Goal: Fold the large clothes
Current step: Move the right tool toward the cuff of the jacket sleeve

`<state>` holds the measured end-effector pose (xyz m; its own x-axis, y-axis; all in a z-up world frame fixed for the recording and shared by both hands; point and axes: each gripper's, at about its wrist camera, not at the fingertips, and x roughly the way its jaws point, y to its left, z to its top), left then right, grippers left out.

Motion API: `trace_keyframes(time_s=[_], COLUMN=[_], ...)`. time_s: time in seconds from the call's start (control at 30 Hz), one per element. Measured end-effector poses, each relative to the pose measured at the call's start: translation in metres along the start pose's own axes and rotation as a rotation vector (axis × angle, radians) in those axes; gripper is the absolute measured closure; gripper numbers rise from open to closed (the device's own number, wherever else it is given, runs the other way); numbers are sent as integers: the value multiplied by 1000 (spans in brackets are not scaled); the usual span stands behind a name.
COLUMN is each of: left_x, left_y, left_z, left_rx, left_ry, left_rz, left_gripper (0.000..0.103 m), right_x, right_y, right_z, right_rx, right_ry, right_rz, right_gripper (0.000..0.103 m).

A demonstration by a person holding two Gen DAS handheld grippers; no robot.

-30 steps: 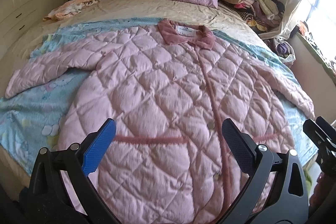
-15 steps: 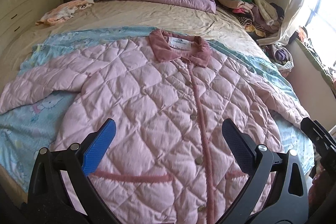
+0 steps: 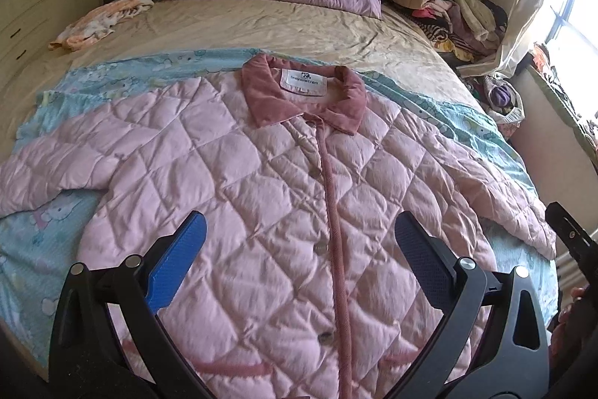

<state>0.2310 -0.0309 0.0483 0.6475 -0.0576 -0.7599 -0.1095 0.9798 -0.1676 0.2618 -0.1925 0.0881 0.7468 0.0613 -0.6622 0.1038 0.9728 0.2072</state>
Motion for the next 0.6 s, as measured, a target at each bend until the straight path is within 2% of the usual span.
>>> trace_keyframes(time_s=[0.3,0.6], left_x=[29,57], left_y=[-13,-27], left_z=[11,18], left_rx=[1,13], left_ry=[30,63], left_rz=[-3,-17], left_gripper=[8,8], right_x=[26,50], right_y=[-43,-97], right_z=[21,26], right_rx=[75,182], right_ry=[-14,-7], right_rz=[-63,-135], right_gripper=[4,4])
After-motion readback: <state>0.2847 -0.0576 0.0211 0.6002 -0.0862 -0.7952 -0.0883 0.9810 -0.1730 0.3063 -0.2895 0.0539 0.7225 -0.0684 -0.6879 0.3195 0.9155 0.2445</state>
